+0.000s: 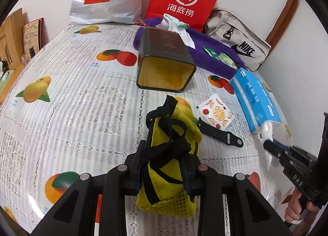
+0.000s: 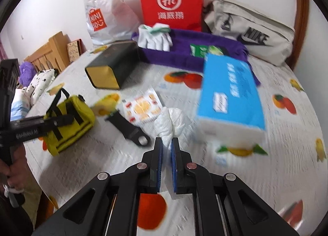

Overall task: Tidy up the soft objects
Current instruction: 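Lift and carry the pouch and white tissue over the purple towel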

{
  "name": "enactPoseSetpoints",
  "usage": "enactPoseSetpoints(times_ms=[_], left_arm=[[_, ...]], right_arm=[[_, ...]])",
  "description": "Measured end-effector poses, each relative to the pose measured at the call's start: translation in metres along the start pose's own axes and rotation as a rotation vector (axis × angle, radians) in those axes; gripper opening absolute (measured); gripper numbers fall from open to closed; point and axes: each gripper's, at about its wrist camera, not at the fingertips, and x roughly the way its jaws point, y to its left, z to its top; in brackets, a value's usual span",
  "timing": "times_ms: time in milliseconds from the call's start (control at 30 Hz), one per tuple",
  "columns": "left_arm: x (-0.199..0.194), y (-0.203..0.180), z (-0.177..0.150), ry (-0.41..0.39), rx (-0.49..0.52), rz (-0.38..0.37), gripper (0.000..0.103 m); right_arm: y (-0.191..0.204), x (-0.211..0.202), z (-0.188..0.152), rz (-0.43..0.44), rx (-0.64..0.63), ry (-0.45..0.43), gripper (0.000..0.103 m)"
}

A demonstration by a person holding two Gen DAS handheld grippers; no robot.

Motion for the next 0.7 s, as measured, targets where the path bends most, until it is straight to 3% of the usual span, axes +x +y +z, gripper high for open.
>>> enactPoseSetpoints(times_ms=[267, 700], left_arm=[[-0.006, -0.009, 0.006, 0.002, 0.009, -0.018, 0.028], [-0.035, -0.028, 0.035, -0.054, 0.024, 0.006, 0.028]], right_arm=[[-0.033, -0.007, -0.024, -0.054, 0.079, 0.06, 0.008], [-0.051, -0.042, 0.001, -0.028, 0.13, -0.027, 0.008]])
